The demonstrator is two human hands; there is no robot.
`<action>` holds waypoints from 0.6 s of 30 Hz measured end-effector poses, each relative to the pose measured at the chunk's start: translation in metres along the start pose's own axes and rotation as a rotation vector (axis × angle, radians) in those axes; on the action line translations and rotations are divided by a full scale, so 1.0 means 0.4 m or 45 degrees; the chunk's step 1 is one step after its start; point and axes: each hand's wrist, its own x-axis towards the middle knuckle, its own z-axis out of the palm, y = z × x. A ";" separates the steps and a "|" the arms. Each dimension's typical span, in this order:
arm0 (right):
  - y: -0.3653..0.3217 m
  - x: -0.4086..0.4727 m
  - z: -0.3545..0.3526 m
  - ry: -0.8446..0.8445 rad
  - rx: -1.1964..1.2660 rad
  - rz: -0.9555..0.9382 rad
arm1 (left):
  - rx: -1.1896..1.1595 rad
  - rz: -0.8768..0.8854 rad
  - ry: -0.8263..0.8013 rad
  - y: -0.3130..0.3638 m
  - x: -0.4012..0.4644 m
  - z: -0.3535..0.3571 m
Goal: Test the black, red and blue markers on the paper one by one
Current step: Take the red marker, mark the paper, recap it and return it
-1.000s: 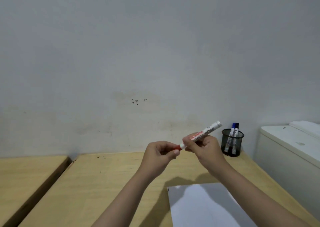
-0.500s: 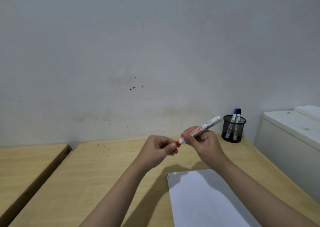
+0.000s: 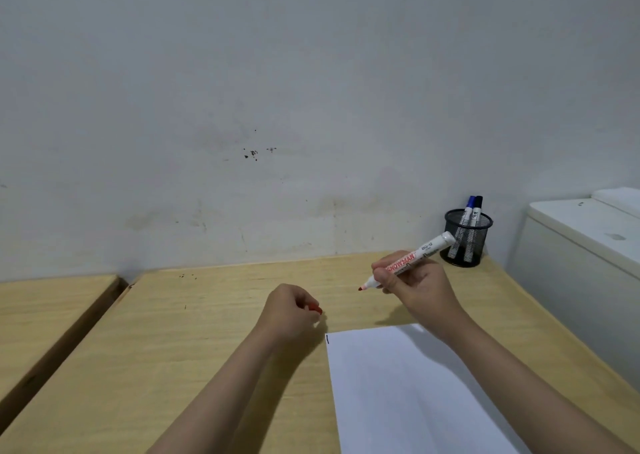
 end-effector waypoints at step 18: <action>0.040 -0.037 0.018 0.064 0.023 0.240 | -0.115 0.068 -0.101 -0.033 -0.032 -0.008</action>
